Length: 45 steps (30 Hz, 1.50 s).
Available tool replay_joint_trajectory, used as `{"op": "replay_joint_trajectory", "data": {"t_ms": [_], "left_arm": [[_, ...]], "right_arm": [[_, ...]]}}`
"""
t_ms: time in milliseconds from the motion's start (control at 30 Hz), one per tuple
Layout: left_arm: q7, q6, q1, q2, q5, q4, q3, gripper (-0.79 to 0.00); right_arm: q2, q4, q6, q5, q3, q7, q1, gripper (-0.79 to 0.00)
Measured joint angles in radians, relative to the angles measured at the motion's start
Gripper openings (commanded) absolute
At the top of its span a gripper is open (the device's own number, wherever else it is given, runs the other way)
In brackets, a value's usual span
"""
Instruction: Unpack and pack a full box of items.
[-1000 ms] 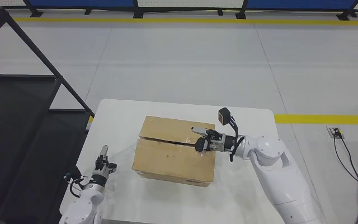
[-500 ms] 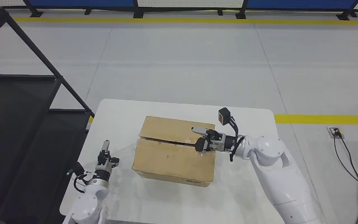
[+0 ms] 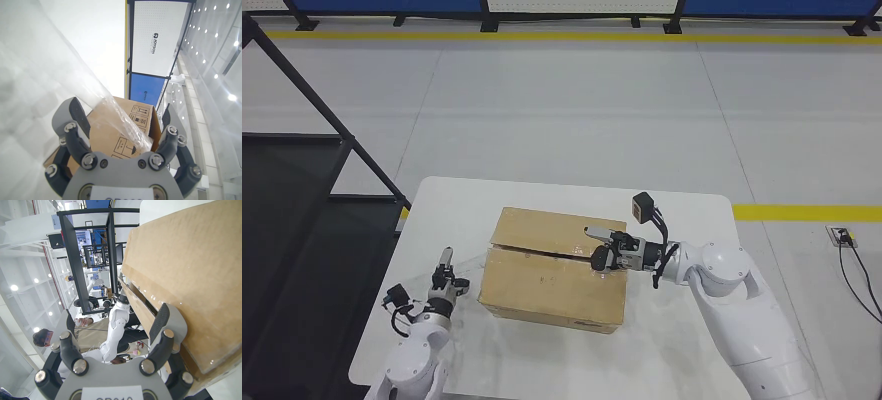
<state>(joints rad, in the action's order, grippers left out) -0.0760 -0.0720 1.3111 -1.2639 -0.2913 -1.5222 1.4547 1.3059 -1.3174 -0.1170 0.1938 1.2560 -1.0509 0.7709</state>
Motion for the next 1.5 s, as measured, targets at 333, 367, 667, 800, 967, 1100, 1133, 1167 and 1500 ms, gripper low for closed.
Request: {"op": "replay_joint_trajectory", "data": {"t_ms": [333, 367, 667, 800, 967, 1100, 1133, 1167, 1500], "left_arm": [[-0.019, 0.017, -0.046, -0.011, -0.038, 0.036, 0.003, 0.000], [-0.020, 0.022, -0.051, -0.012, -0.040, 0.042, 0.002, 0.000], [-0.033, 0.083, -0.063, -0.017, -0.078, 0.028, 0.043, 0.000], [-0.034, 0.082, -0.057, -0.017, -0.071, -0.002, 0.058, 0.000], [-0.039, 0.081, -0.053, -0.019, -0.067, -0.029, 0.063, 0.000], [-0.043, 0.079, -0.053, -0.022, -0.067, -0.044, 0.067, 0.000], [-0.043, 0.079, -0.053, -0.022, -0.067, -0.047, 0.069, 0.000], [-0.044, 0.079, -0.054, -0.022, -0.067, -0.049, 0.070, 0.000], [-0.062, 0.094, -0.062, -0.028, -0.058, -0.066, 0.082, 0.000]], "right_arm": [[0.000, 0.000, 0.000, 0.000, 0.000, 0.000, 0.000, 0.000], [0.000, 0.000, 0.000, 0.000, 0.000, 0.000, 0.000, 0.000], [0.000, 0.000, 0.000, 0.000, 0.000, 0.000, 0.000, 0.000], [0.000, 0.000, 0.000, 0.000, 0.000, 0.000, 0.000, 0.000], [0.000, -0.023, 0.044, 0.003, -0.013, 0.025, 0.026, 0.000], [-0.002, -0.020, 0.072, 0.002, -0.027, 0.026, 0.030, 0.000], [-0.002, -0.019, 0.073, 0.002, -0.029, 0.029, 0.030, 0.000], [-0.003, -0.018, 0.073, 0.002, -0.031, 0.032, 0.030, 0.000], [0.000, 0.035, 0.055, 0.019, -0.063, 0.069, -0.003, 0.000]]}}
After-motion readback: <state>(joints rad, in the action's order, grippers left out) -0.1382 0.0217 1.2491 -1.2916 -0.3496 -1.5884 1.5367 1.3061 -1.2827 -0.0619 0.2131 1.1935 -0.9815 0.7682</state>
